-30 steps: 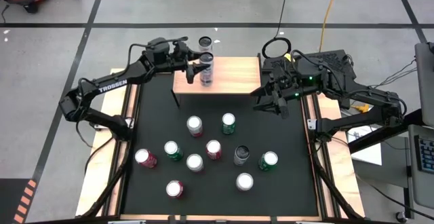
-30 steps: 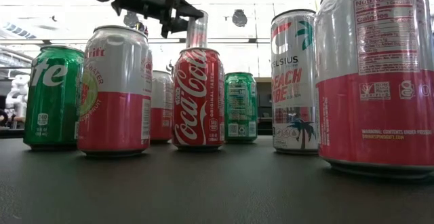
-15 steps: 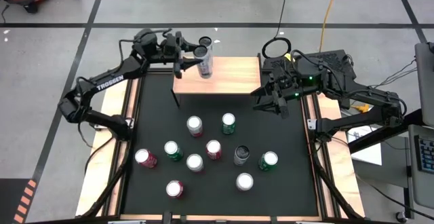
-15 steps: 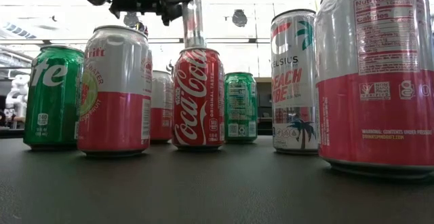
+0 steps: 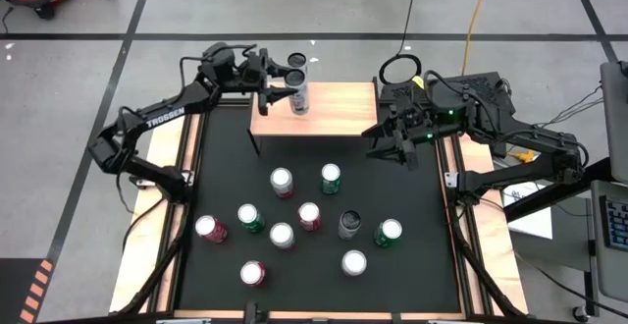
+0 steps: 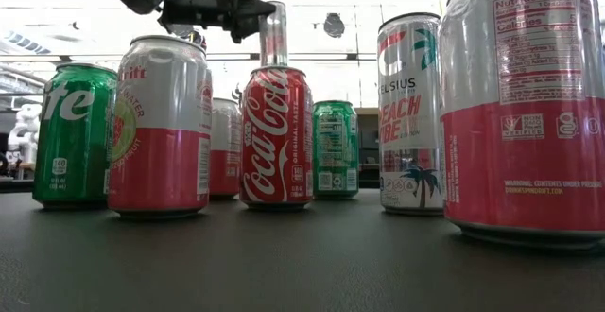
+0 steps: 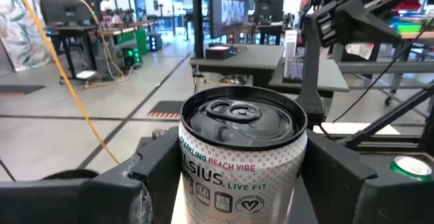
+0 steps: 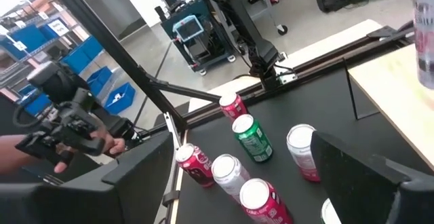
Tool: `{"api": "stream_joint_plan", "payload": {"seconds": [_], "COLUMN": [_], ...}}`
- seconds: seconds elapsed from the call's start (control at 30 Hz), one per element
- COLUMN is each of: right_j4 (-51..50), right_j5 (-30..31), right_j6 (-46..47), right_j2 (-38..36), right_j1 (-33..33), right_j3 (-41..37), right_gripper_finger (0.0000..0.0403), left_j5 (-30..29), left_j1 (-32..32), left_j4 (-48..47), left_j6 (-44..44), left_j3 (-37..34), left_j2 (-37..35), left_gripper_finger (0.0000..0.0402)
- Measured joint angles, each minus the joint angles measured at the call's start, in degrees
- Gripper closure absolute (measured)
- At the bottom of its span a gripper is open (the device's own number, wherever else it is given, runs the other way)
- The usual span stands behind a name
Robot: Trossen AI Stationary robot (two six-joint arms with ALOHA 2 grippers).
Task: Place canned beverage on shelf
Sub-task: Put the top white pink soda can aligned with the other white pink soda can on the shelf
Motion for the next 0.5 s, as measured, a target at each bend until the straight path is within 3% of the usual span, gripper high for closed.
{"api": "stream_joint_plan", "payload": {"seconds": [0.5], "right_j4": [0.64], "right_j5": [0.22], "right_j6": [-0.09], "right_j2": [0.54], "right_j1": [0.0], "right_j3": [0.02], "right_gripper_finger": [0.0076], "left_j5": [-0.06], "left_j1": [-0.37], "left_j4": [-2.0], "left_j6": [1.99], "left_j3": [-0.04], "left_j2": [3.1], "left_gripper_finger": [0.0155]}}
